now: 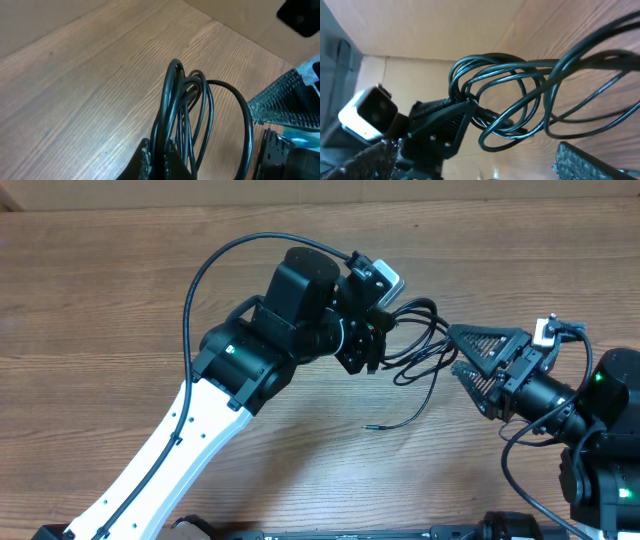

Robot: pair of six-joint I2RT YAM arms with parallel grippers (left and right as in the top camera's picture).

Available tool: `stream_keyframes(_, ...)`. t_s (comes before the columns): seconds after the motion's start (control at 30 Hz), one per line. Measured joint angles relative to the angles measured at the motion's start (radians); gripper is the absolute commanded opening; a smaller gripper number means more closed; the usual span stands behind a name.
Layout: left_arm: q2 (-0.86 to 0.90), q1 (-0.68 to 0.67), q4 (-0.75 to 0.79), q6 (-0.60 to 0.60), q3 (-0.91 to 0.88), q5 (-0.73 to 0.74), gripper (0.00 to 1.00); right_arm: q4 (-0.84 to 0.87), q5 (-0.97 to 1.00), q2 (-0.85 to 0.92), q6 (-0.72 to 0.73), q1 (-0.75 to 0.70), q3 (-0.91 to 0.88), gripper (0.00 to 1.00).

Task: Untangle cables

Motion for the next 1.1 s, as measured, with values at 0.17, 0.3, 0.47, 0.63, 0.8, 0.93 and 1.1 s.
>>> stream_keyframes(0.17,0.000,0.000,0.003,0.022,0.000,0.011,0.04,-0.001,0.001,0.018,0.135,0.000,0.000,0.67)
stream_keyframes(0.3,0.000,0.000,0.006,0.048,0.000,0.052,0.04,-0.001,0.001,0.056,0.190,0.000,0.000,0.55)
stream_keyframes(0.47,0.000,0.000,0.006,0.062,0.000,0.081,0.04,0.000,0.000,0.095,0.215,0.000,0.000,0.32)
stream_keyframes(0.63,0.000,0.000,0.007,0.062,0.000,0.087,0.04,-0.005,-0.004,0.130,0.222,0.000,0.000,0.04)
stream_keyframes(0.8,0.000,0.000,0.007,0.061,0.000,0.088,0.04,-0.004,-0.006,0.132,0.227,0.000,0.000,0.04)
stream_keyframes(0.93,0.000,0.000,0.005,0.060,0.000,0.087,0.04,0.043,-0.028,0.132,0.212,0.000,0.000,0.04)
stream_keyframes(1.1,0.000,0.000,0.003,0.034,0.000,0.088,0.04,0.311,-0.152,0.133,0.180,0.000,-0.003,0.03)
